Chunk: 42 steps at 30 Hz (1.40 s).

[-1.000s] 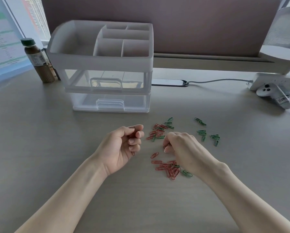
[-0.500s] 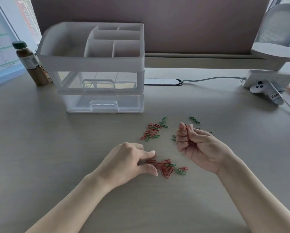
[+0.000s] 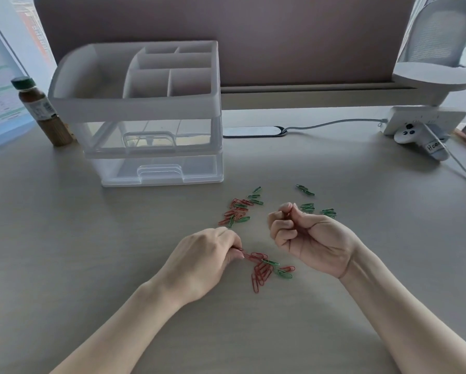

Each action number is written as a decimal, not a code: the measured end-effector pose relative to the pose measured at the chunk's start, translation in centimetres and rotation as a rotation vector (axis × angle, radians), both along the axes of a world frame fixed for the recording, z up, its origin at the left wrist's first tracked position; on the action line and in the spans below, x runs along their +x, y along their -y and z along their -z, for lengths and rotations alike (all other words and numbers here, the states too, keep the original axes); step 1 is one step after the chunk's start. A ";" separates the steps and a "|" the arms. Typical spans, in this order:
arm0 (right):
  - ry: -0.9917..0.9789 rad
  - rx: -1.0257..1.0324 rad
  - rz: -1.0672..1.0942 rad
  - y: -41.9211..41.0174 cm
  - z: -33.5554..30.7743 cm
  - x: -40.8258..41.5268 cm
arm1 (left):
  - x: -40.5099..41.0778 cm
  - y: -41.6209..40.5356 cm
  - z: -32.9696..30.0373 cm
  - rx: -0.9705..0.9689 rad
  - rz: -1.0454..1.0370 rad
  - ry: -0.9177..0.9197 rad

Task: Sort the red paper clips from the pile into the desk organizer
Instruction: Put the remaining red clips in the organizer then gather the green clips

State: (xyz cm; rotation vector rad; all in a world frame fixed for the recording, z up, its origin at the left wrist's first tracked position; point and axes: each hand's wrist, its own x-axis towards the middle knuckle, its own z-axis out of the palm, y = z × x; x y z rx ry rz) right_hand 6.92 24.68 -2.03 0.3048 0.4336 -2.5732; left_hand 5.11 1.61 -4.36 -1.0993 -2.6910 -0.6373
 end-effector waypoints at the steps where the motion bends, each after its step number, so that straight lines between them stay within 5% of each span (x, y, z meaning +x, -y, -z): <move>1: -0.013 0.016 -0.010 0.0 0.0 0.0 | -0.1 0.1 -0.2 0.026 -0.028 0.036; 6: -0.028 0.113 -0.064 -0.2 0.0 -0.3 | -0.3 0.3 -1.5 0.465 -0.131 0.485; 13: -0.115 0.671 -0.048 0.0 -0.5 0.2 | -0.8 -0.6 -2.4 1.455 -0.071 1.533; 18: -0.293 1.199 -0.027 -0.1 -1.2 1.2 | -1.0 -0.1 -2.0 1.591 -0.033 1.688; 24: -0.684 1.801 -0.131 -0.9 -1.0 2.5 | -1.4 0.2 -1.8 1.466 -0.050 1.656; 27: -0.748 1.796 -0.200 -1.4 -0.6 2.5 | -1.1 -0.1 -2.0 1.179 -0.102 1.393; 31: -0.789 1.865 -0.253 -1.3 -0.7 2.4 | 0.4 0.2 -2.0 0.542 -0.122 0.658; 42: -0.881 1.972 -0.222 -0.6 -0.8 2.8 | 0.7 0.2 -1.3 0.256 -0.047 0.427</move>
